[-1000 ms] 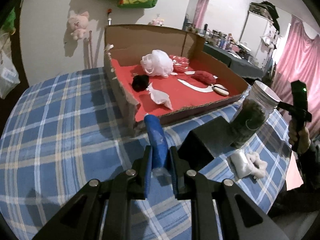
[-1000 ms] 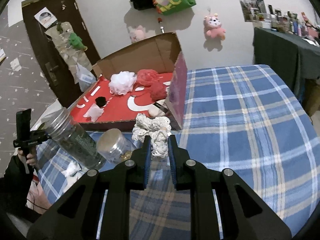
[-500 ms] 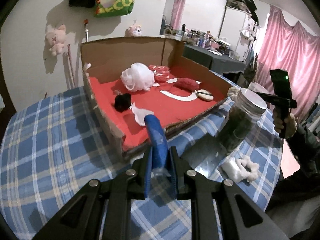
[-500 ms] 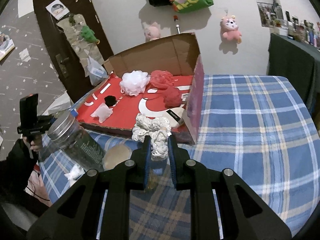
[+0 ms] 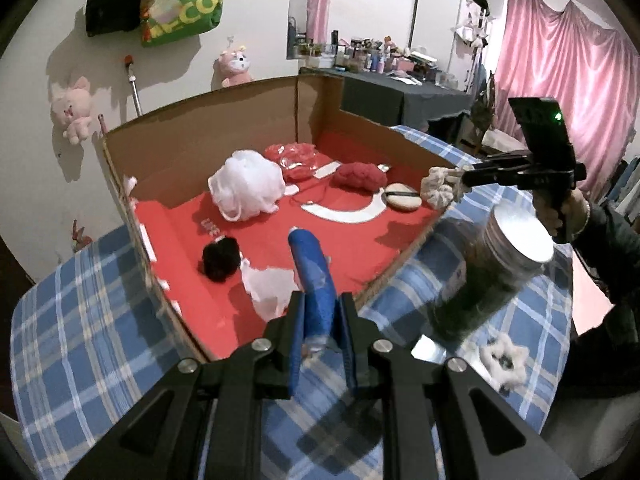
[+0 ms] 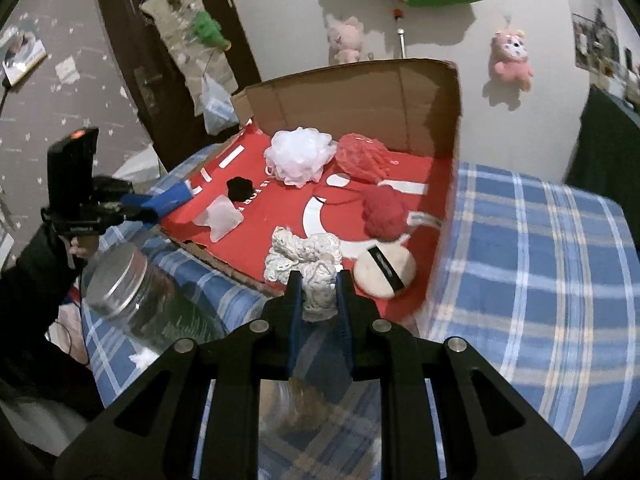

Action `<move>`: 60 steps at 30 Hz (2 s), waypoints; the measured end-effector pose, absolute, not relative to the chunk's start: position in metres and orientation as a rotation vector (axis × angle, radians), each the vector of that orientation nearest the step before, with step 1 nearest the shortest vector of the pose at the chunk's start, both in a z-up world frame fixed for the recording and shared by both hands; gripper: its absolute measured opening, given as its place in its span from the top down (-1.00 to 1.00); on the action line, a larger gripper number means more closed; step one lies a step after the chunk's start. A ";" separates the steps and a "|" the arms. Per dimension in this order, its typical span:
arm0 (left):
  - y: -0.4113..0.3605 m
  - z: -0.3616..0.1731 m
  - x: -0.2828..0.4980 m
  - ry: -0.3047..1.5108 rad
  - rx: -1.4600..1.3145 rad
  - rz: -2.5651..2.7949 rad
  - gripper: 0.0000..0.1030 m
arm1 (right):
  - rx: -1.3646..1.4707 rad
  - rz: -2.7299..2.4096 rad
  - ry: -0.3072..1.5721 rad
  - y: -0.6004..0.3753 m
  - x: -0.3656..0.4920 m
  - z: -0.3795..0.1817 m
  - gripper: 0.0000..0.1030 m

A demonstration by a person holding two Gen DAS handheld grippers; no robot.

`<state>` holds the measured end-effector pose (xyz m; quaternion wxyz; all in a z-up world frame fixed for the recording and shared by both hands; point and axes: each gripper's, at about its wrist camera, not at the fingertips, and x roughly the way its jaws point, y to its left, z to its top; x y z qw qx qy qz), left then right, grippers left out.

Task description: Organize soft objects

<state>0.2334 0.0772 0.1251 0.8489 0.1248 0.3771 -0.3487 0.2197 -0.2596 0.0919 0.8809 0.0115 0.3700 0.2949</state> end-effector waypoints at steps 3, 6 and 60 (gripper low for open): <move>0.057 0.128 0.244 0.820 0.297 -0.677 0.65 | -0.039 0.595 0.782 -0.243 0.232 0.100 0.69; 0.039 0.127 0.255 0.859 0.324 -0.646 0.64 | -0.093 0.561 0.821 -0.226 0.251 0.104 0.69; 0.001 0.138 0.308 0.907 0.224 -0.455 -0.55 | -0.244 0.396 0.845 -0.162 0.328 0.146 -0.27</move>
